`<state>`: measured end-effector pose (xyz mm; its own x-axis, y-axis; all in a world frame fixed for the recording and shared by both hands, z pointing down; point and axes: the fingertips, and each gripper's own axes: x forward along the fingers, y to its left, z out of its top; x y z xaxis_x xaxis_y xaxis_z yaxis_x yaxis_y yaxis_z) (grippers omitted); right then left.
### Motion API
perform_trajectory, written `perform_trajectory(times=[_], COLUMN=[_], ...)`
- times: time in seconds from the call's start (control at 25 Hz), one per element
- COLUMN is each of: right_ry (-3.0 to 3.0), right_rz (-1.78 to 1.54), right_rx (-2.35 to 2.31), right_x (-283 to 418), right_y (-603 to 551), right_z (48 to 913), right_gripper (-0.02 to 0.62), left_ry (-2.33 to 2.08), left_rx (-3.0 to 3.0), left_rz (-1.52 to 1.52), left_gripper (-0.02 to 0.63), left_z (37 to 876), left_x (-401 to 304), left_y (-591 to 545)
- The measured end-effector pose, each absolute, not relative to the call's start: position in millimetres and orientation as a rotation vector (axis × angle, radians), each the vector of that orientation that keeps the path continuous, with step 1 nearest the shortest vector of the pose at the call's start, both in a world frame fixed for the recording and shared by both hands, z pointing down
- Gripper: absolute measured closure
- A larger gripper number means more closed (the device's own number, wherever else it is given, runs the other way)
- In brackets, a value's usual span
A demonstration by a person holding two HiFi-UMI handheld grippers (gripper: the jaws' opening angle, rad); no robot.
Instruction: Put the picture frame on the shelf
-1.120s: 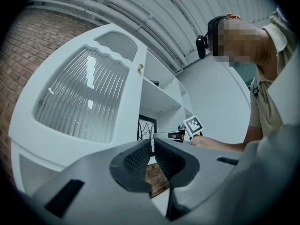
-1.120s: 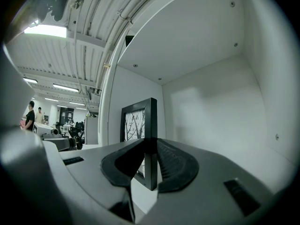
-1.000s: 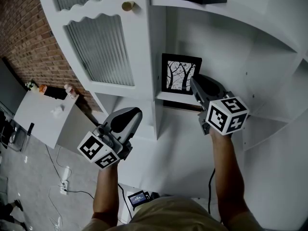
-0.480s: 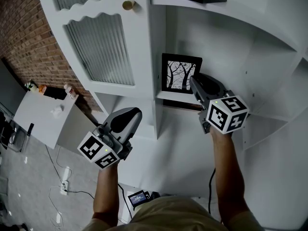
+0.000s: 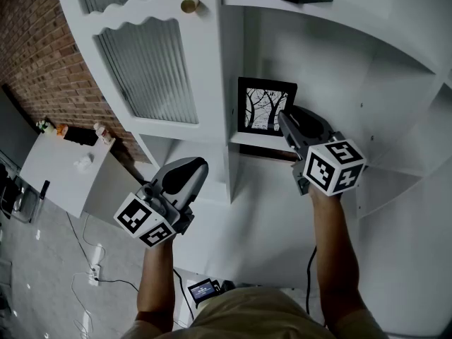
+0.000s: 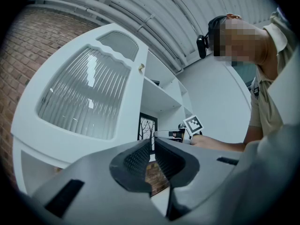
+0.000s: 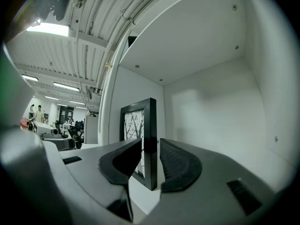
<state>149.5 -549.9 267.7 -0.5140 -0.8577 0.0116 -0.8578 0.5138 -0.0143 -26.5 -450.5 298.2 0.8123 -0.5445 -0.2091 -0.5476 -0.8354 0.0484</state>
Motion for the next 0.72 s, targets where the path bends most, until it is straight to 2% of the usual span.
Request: perform_trajectory(times=[0.72], right_ry=[-2.701], right_rz=[0.041], right_rx=[1.681], right_x=[173.9], right_y=[-504.9], right_z=[261.9], right_gripper=[0.474], left_ry=[0.859], left_rx=[-2.97], left_rz=[0.32], left_gripper=[0.569], left_z=[292.0], left_x=[-29.2], left_y=[-429.8])
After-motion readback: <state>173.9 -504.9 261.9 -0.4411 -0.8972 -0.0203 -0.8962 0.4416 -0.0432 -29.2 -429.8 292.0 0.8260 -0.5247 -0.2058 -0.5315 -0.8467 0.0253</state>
